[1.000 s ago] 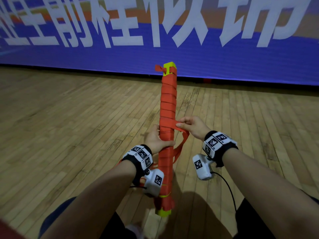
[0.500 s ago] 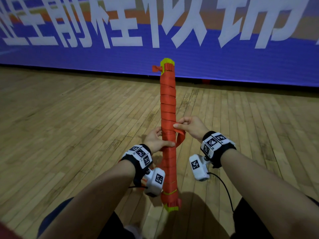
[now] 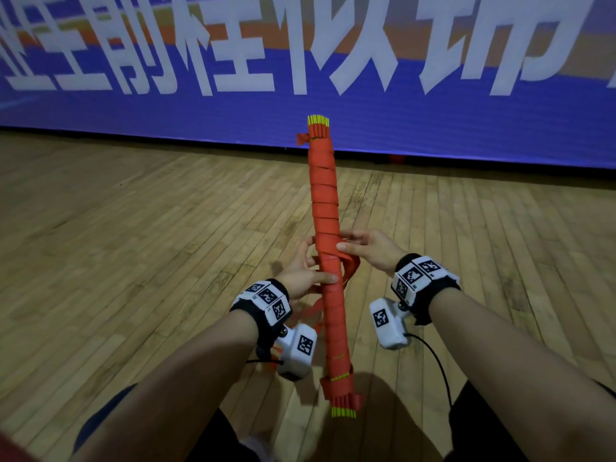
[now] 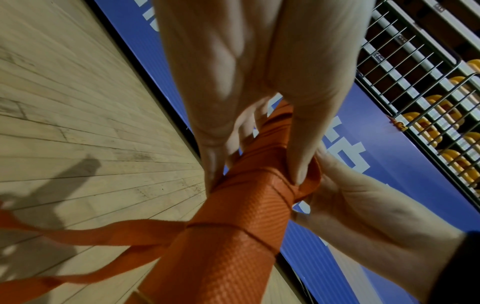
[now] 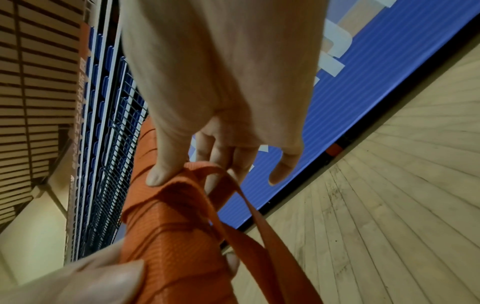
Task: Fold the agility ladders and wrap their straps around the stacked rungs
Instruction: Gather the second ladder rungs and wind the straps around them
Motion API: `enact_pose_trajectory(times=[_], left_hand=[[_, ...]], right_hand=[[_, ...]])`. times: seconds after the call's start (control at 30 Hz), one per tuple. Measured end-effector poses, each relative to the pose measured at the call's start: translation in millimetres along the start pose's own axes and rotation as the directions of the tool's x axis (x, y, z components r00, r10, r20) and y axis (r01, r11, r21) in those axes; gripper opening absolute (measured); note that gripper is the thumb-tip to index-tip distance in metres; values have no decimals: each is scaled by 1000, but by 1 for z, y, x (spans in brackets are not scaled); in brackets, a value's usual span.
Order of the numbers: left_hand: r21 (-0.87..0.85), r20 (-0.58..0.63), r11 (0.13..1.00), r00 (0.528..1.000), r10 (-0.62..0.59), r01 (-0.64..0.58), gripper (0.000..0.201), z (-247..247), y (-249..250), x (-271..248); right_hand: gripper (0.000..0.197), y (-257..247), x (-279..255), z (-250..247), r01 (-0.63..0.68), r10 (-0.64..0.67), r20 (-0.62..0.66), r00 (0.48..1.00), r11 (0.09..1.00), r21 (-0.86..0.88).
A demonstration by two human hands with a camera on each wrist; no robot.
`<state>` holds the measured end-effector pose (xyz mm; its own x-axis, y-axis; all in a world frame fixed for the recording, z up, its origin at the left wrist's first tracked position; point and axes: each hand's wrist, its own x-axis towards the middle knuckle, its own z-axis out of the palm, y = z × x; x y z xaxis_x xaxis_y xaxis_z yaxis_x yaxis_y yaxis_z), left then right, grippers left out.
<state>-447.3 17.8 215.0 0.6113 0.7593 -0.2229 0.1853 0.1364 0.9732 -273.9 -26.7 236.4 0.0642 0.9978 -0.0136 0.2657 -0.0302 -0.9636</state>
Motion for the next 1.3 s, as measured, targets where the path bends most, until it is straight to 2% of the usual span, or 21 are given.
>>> enact_pose_trajectory(times=[0.1, 0.23, 0.33, 0.53, 0.73, 0.87, 0.97, 1.07, 1.27, 1.3], left_hand=[[-4, -9, 1000, 1000, 13, -13, 84, 3, 2, 0], [39, -96, 999, 994, 42, -39, 80, 3, 3, 2], [60, -117, 997, 992, 50, -43, 84, 2, 4, 3], [45, -98, 997, 993, 60, -56, 90, 1, 7, 0], [-25, -25, 999, 999, 40, -41, 69, 4, 10, -4], [-10, 7, 1000, 1000, 11, -11, 67, 4, 10, -3], [-15, -17, 1000, 1000, 2, -3, 71, 4, 8, -2], [16, -47, 1000, 999, 9, -8, 72, 4, 8, -3], [64, -70, 998, 997, 30, -26, 78, -1, 9, -2], [66, -75, 997, 997, 32, -27, 80, -3, 9, -1]], right_hand=[[40, 0, 0, 3, 24, -24, -44, 999, 1000, 0], [42, 0, 1, 7, 26, -24, -71, 997, 999, 36], [42, 0, 2, 10, 23, -20, -82, 996, 999, 32], [42, 5, 4, 4, -10, 9, -76, 997, 1000, -21], [31, 10, 4, 2, 1, -5, -141, 990, 999, -32], [28, 9, 3, 4, 17, -28, -174, 984, 998, -67], [27, 7, 1, 7, 7, -23, -151, 988, 994, -108], [25, 8, 2, 6, -58, 42, -115, 993, 989, -135], [5, 2, -2, 2, -68, 68, -51, 996, 998, 8], [7, 3, -3, 2, -66, 66, -40, 997, 998, 23]])
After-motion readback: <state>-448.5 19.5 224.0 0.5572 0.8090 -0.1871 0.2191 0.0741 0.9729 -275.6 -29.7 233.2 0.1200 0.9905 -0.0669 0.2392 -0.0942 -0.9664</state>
